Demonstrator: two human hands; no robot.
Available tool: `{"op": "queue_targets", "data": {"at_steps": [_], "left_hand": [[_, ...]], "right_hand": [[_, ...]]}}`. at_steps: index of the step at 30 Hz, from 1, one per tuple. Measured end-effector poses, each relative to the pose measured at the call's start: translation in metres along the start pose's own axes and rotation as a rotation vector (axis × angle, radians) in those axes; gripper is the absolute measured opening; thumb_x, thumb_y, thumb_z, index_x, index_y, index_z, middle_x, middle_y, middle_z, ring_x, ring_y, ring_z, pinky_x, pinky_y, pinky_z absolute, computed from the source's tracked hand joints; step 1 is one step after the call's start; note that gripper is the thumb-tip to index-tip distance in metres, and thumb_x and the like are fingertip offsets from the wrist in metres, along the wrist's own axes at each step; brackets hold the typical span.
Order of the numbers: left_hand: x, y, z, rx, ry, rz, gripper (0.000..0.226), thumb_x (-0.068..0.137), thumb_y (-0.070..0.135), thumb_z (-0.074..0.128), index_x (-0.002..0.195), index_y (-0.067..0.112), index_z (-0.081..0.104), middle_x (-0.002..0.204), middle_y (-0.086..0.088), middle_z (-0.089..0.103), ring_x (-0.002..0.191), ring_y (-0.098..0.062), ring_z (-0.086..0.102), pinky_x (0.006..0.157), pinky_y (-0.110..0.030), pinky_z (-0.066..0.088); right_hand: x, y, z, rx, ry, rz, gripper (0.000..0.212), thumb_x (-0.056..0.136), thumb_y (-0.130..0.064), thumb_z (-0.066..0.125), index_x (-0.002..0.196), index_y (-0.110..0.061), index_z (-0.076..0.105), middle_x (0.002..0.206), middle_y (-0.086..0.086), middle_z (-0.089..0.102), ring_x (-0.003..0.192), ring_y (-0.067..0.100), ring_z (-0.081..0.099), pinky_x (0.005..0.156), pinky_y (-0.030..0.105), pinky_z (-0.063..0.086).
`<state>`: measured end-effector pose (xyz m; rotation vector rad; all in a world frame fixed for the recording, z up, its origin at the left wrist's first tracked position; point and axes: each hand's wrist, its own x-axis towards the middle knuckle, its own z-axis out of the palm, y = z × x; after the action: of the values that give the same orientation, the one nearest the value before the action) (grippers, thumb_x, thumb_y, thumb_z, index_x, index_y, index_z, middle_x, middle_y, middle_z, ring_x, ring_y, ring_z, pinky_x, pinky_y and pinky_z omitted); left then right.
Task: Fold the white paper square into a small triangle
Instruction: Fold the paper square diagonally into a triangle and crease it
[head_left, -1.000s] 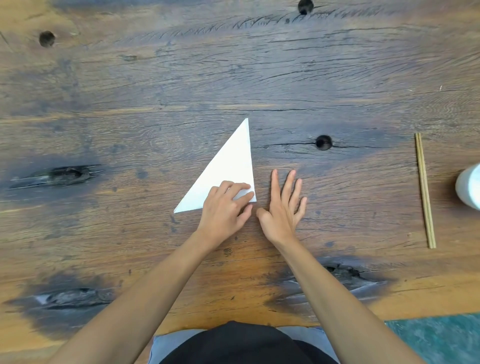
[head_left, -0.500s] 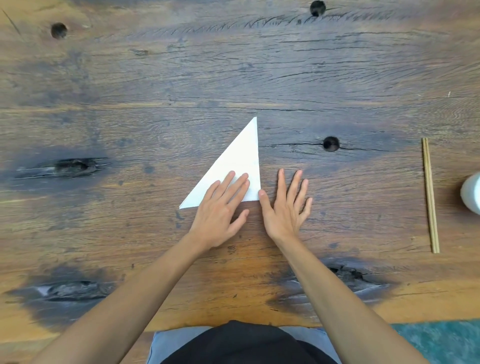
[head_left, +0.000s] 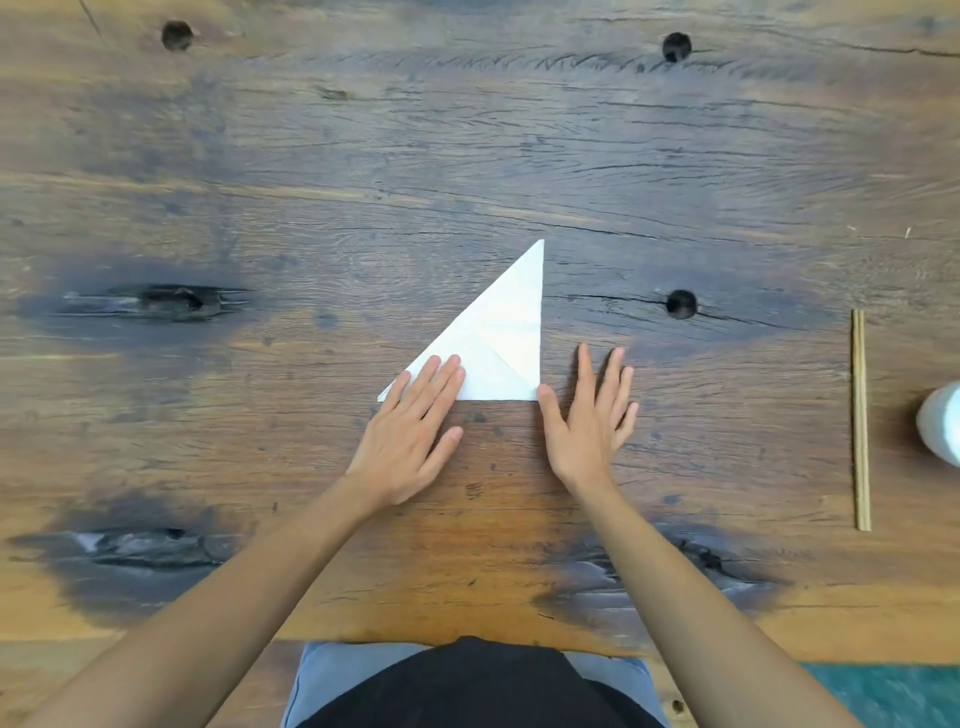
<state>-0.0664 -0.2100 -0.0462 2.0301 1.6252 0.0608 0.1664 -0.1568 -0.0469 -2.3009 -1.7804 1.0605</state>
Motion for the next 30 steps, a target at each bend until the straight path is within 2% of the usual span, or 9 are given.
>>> {"op": "queue_targets", "data": {"at_steps": [1, 3, 7, 11, 16, 20, 24, 28, 30], "left_hand": [[0.000, 0.005, -0.002, -0.067, 0.063, -0.071, 0.065, 0.108, 0.041, 0.027, 0.165, 0.015, 0.009, 0.174, 0.002, 0.004, 0.162, -0.016, -0.003, 0.132, -0.046, 0.007], [0.008, 0.020, -0.002, -0.198, 0.187, -0.269, 0.064, 0.108, 0.037, 0.025, 0.165, 0.012, 0.007, 0.173, 0.002, -0.001, 0.161, -0.015, -0.007, 0.132, -0.040, -0.001], [0.028, 0.049, 0.009, -0.301, 0.308, -0.566, 0.064, 0.107, 0.035, 0.021, 0.165, 0.011, 0.007, 0.174, -0.005, 0.001, 0.161, -0.020, -0.005, 0.130, -0.042, -0.003], [0.027, 0.051, 0.032, -0.210, 0.303, -0.702, 0.065, 0.107, 0.037, 0.016, 0.165, 0.009, 0.009, 0.174, -0.008, 0.003, 0.161, -0.020, -0.003, 0.131, -0.049, 0.004], [0.029, 0.046, 0.052, -0.011, 0.328, -0.717, 0.069, 0.106, 0.043, 0.021, 0.164, 0.008, 0.012, 0.174, -0.009, 0.009, 0.162, -0.024, 0.006, 0.128, -0.051, 0.010], [0.032, 0.045, 0.060, 0.054, 0.348, -0.741, 0.072, 0.106, 0.048, 0.024, 0.165, 0.009, 0.007, 0.175, -0.008, 0.006, 0.162, -0.023, 0.002, 0.129, -0.051, 0.002], [0.033, 0.046, 0.058, 0.081, 0.340, -0.756, 0.074, 0.105, 0.049, 0.024, 0.165, 0.009, 0.004, 0.175, -0.009, 0.005, 0.162, -0.023, 0.001, 0.128, -0.051, -0.002], [0.033, 0.048, 0.058, 0.074, 0.356, -0.777, 0.074, 0.105, 0.047, 0.024, 0.164, 0.007, 0.006, 0.175, -0.010, 0.004, 0.162, -0.024, 0.000, 0.129, -0.051, 0.001], [0.032, 0.048, 0.059, 0.064, 0.374, -0.771, 0.073, 0.105, 0.045, 0.024, 0.164, 0.007, 0.006, 0.175, -0.011, 0.005, 0.162, -0.024, 0.000, 0.130, -0.050, 0.003]], "right_hand": [[-0.001, -0.004, -0.004, -0.022, 0.042, -0.052, 0.068, 0.106, -0.050, 0.044, 0.165, -0.033, 0.016, 0.176, -0.003, -0.010, 0.161, 0.018, -0.011, 0.128, 0.057, -0.004], [0.001, -0.018, -0.008, -0.127, 0.112, -0.293, 0.059, 0.107, -0.038, 0.044, 0.162, -0.025, 0.028, 0.176, -0.003, 0.007, 0.162, 0.015, 0.001, 0.126, 0.051, 0.003], [0.025, -0.060, 0.000, -0.387, 0.013, -0.865, 0.058, 0.106, -0.034, 0.041, 0.161, -0.020, 0.035, 0.173, -0.001, 0.025, 0.161, 0.018, 0.019, 0.126, 0.044, 0.020], [0.047, -0.070, 0.012, -0.572, -0.101, -1.076, 0.060, 0.108, -0.035, 0.039, 0.164, -0.017, 0.029, 0.173, 0.002, 0.023, 0.160, 0.020, 0.020, 0.128, 0.044, 0.022], [0.075, -0.052, 0.009, -0.583, -0.168, -1.069, 0.064, 0.108, -0.050, 0.031, 0.166, -0.025, 0.019, 0.175, -0.002, 0.013, 0.162, 0.019, 0.010, 0.130, 0.044, 0.013], [0.113, -0.040, -0.015, -0.612, -0.127, -1.049, 0.064, 0.108, -0.055, 0.020, 0.166, -0.029, 0.017, 0.175, -0.004, 0.012, 0.162, 0.018, 0.008, 0.130, 0.043, 0.009], [0.156, -0.031, -0.050, -0.611, -0.055, -0.934, 0.062, 0.108, -0.052, 0.024, 0.166, -0.031, 0.017, 0.175, -0.006, 0.015, 0.162, 0.020, 0.009, 0.129, 0.046, 0.011], [0.173, -0.035, -0.072, -0.459, 0.028, -0.672, 0.062, 0.108, -0.043, 0.023, 0.167, -0.023, 0.016, 0.175, -0.001, 0.012, 0.162, 0.025, 0.006, 0.130, 0.052, 0.008], [0.159, -0.047, -0.066, -0.443, 0.056, -0.751, 0.062, 0.108, -0.036, 0.026, 0.166, -0.017, 0.018, 0.175, 0.006, 0.014, 0.162, 0.028, 0.008, 0.130, 0.052, 0.008]]}}
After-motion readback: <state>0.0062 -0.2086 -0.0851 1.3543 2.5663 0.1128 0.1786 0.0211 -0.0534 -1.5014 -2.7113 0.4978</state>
